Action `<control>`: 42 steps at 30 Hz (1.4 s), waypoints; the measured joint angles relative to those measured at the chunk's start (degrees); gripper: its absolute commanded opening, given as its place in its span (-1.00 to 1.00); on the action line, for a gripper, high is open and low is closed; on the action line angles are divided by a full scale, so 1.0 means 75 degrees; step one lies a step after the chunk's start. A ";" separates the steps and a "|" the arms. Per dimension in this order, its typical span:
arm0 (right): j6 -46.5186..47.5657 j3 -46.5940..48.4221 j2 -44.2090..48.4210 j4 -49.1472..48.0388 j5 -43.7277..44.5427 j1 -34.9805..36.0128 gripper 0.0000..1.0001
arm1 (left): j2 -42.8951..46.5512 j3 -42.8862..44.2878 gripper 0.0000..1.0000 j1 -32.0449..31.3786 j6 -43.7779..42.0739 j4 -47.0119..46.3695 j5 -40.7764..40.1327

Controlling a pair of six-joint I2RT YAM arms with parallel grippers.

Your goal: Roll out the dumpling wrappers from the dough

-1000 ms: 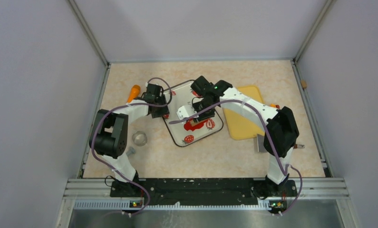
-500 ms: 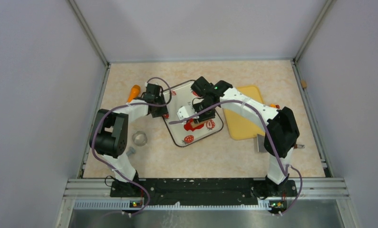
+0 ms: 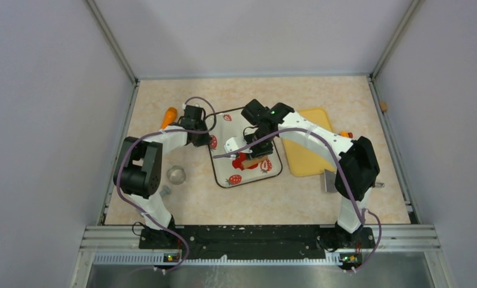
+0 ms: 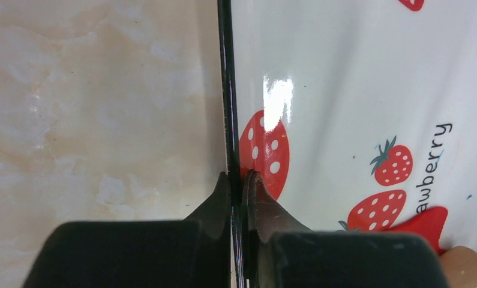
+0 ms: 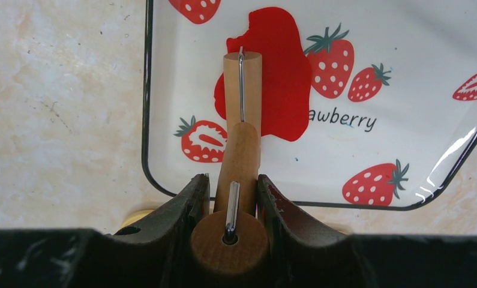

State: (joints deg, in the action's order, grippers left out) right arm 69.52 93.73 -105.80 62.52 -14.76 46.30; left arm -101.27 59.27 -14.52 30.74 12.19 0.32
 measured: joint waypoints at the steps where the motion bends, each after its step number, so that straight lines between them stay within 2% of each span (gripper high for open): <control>1: -0.0038 0.0000 0.0006 0.0044 -0.0012 0.0020 -1.00 | -0.0009 0.0000 -1.00 0.0000 0.0055 -0.0032 0.0032; 19: -0.0930 -0.0443 0.0344 -0.0251 0.0367 0.0434 -1.00 | 0.0017 -0.0149 -1.00 0.0178 0.1349 -0.0163 0.0128; 37: -0.1460 -0.0848 0.0673 -0.0367 0.0423 0.0606 -1.00 | 0.0125 -0.0321 -1.00 0.0207 0.1518 -0.0248 0.0163; 42: -0.1594 -0.0851 0.0711 -0.0023 0.0265 0.0676 -1.00 | 0.0140 -0.0358 -1.00 0.0219 0.1521 -0.0297 0.0184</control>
State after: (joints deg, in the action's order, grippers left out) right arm 57.56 87.35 -100.47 62.35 -12.78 51.37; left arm -100.22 56.58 -12.88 42.15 9.96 1.69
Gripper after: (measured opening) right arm 0.328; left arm 0.046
